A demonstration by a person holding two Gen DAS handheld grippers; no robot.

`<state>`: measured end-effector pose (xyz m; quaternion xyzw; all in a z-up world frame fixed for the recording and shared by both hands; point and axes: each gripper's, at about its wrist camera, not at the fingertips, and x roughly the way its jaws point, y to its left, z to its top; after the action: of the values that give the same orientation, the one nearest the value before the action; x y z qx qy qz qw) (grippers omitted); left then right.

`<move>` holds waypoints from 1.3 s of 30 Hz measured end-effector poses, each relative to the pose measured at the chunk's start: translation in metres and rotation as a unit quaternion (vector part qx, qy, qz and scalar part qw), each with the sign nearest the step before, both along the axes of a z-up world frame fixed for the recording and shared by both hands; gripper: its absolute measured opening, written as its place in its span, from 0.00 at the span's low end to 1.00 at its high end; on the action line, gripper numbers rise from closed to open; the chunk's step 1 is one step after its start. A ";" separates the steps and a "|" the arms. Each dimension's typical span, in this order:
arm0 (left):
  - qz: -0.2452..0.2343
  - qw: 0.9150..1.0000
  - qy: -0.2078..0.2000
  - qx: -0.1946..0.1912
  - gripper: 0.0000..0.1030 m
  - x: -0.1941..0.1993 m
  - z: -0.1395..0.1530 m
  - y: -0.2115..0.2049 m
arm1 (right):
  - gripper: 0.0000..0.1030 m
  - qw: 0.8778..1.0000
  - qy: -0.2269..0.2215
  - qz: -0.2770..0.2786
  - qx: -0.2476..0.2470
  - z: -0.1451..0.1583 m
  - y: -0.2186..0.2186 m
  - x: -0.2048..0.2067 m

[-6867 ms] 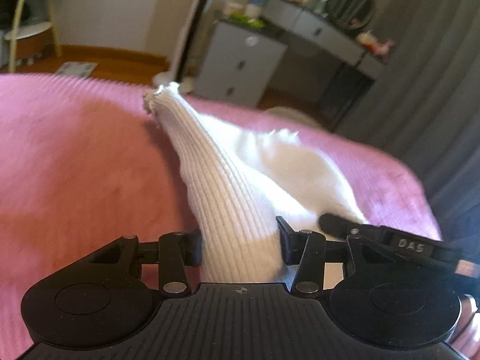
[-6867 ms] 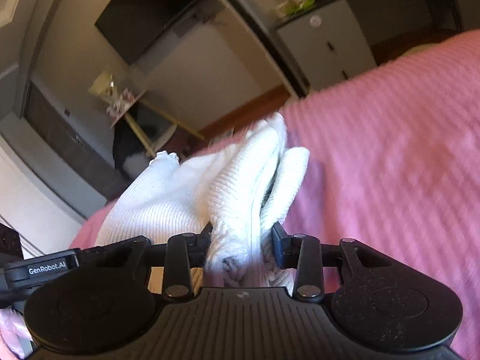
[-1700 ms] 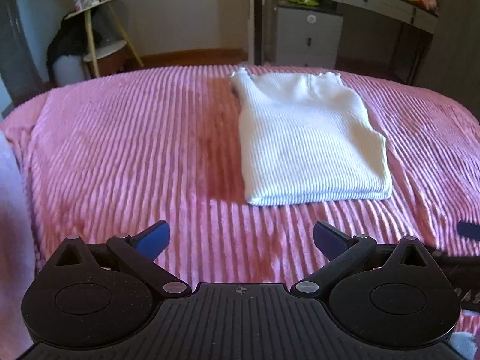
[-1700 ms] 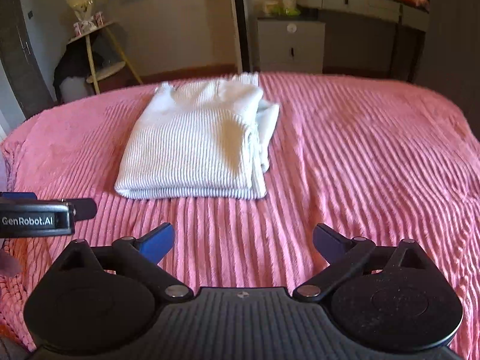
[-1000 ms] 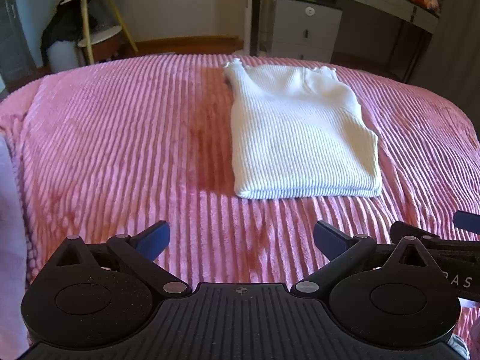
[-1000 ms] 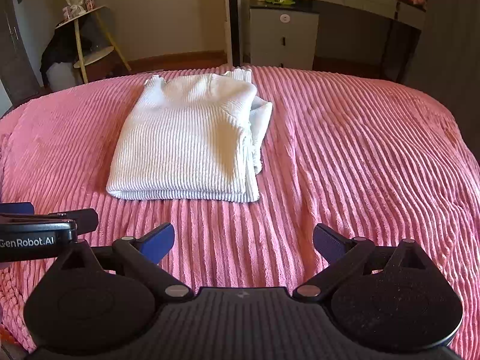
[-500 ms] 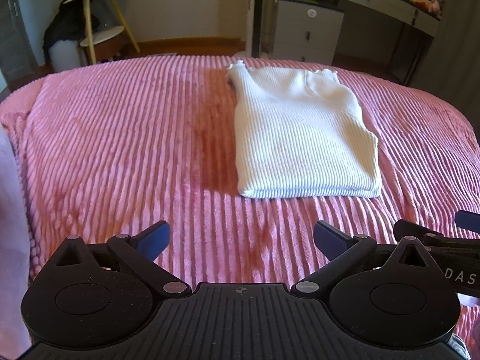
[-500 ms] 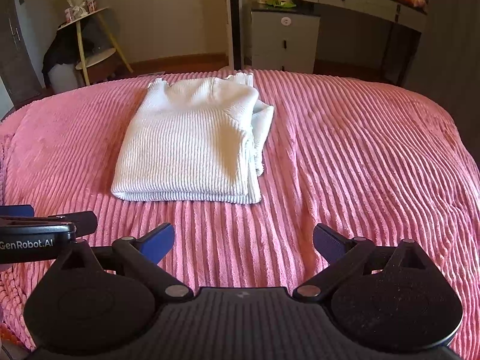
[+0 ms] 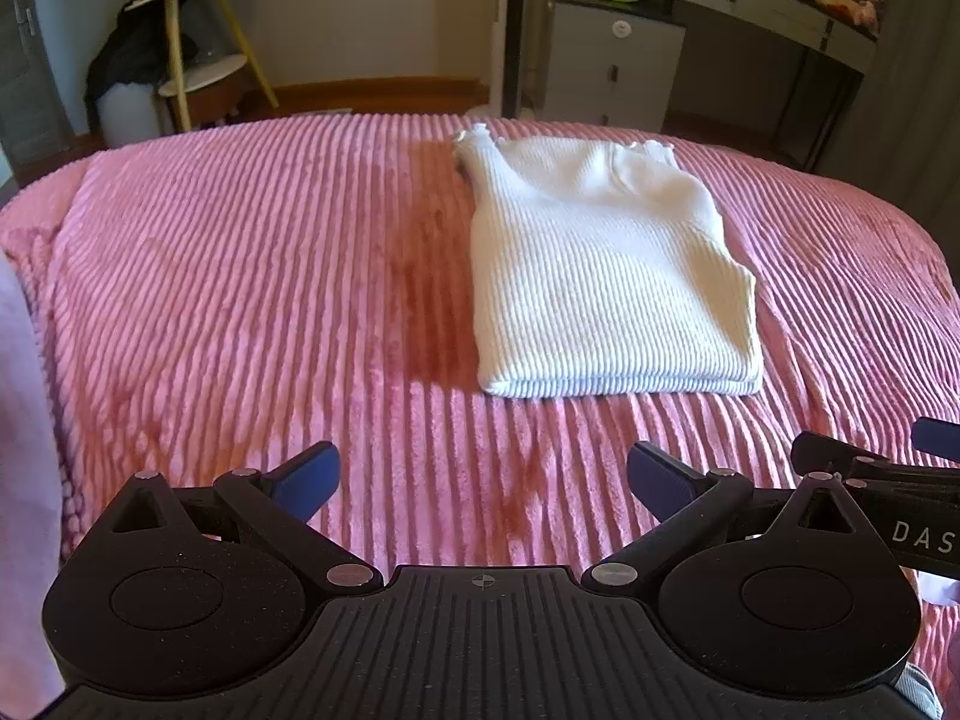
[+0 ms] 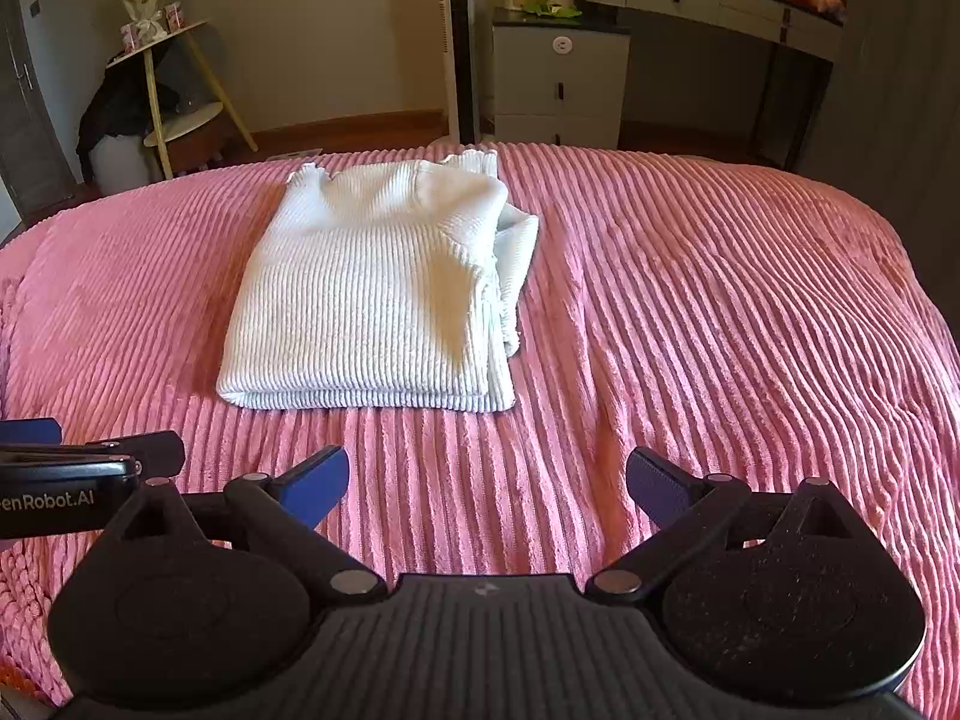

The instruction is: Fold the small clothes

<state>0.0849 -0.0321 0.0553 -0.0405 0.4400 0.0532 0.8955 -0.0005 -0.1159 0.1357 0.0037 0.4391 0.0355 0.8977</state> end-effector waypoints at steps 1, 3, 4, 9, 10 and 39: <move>0.000 1.000 0.000 -0.001 1.00 0.000 0.000 0.000 | 0.96 1.000 0.000 -0.001 0.000 0.000 0.000 0.000; 0.001 1.000 0.001 -0.002 1.00 0.000 0.000 0.001 | 0.96 1.000 -0.001 0.001 -0.001 0.000 0.001 0.000; 0.001 1.000 0.001 -0.002 1.00 0.000 0.000 0.001 | 0.96 1.000 -0.001 0.001 -0.002 0.000 0.000 0.001; 0.000 1.000 -0.001 0.000 1.00 0.000 0.001 0.002 | 0.96 1.000 -0.002 0.002 -0.002 0.001 0.001 0.001; 0.001 1.000 0.000 0.000 1.00 0.000 0.001 0.002 | 0.96 1.000 -0.001 0.003 -0.001 0.001 0.001 0.001; -0.005 1.000 -0.009 0.002 1.00 0.001 0.004 -0.001 | 0.96 1.000 -0.002 0.003 -0.001 0.004 -0.001 0.001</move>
<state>0.0854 -0.0335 0.0595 -0.0368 0.4316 0.0496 0.9000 0.0010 -0.1168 0.1392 0.0018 0.4377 0.0375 0.8984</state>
